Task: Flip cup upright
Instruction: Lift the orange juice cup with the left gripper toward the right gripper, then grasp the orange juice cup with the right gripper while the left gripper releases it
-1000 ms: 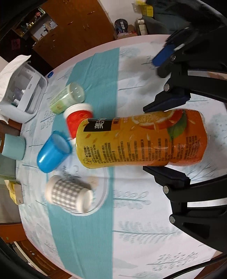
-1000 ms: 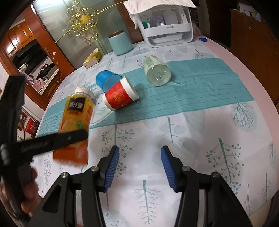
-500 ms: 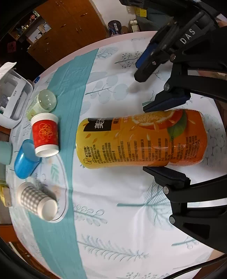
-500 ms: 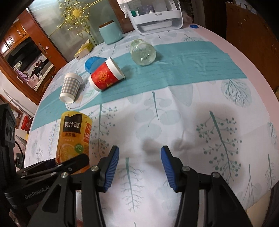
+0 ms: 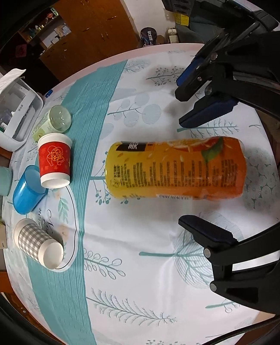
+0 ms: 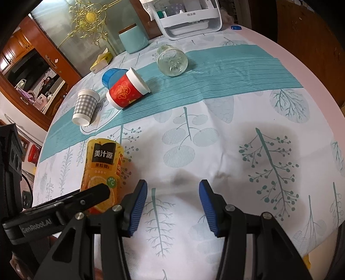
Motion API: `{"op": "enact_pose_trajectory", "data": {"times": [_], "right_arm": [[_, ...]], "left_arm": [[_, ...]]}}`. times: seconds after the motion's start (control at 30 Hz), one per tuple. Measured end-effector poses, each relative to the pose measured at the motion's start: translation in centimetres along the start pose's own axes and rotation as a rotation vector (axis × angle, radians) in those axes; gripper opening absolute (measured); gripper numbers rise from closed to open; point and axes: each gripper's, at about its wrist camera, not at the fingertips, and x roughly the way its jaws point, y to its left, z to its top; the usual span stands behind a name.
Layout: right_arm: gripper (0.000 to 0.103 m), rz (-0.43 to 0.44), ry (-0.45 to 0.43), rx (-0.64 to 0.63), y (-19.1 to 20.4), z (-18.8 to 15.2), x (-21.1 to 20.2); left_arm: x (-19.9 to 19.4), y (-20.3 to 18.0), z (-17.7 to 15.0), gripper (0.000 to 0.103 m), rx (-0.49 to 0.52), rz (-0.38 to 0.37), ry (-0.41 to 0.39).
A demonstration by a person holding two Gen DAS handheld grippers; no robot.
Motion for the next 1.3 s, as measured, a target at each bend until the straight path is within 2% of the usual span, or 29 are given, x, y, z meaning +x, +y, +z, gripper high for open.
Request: {"op": "enact_pose_trajectory", "data": {"times": [0.13, 0.2, 0.37, 0.47, 0.67, 0.83, 0.97, 1.13, 1.3], "right_arm": [[0.050, 0.020, 0.003, -0.003, 0.3, 0.0, -0.3], [0.050, 0.030, 0.001, -0.007, 0.6, 0.0, -0.7], [0.050, 0.072, -0.002, -0.040, 1.9, 0.1, -1.7], [0.050, 0.116, 0.027, -0.064, 2.9, 0.2, -1.8], [0.050, 0.178, 0.113, -0.101, 5.0, 0.4, -0.5], [0.051, 0.206, 0.169, -0.111, 6.3, 0.8, 0.9], [0.051, 0.215, 0.210, -0.109, 7.0, 1.4, 2.4], [0.051, 0.243, 0.285, -0.101, 7.6, 2.0, 4.3], [0.054, 0.262, 0.350, -0.124, 8.3, 2.7, 5.5]], "left_arm": [[-1.0, 0.4, -0.1, 0.082, 0.000, -0.004, -0.013], [-2.2, 0.3, -0.3, 0.082, 0.029, 0.003, -0.048], [-5.4, -0.5, -1.3, 0.082, 0.165, 0.084, -0.178], [-6.5, -0.2, -1.6, 0.082, 0.190, 0.118, -0.183], [-7.3, 2.8, -1.5, 0.082, 0.116, 0.169, -0.177], [-7.8, 5.1, -1.4, 0.082, 0.061, 0.157, -0.203], [-7.4, 6.0, -1.2, 0.082, 0.041, 0.261, -0.213], [-6.8, 6.9, -1.2, 0.082, 0.033, 0.219, -0.177], [-6.6, 7.1, -1.2, 0.082, 0.033, 0.213, -0.169]]}}
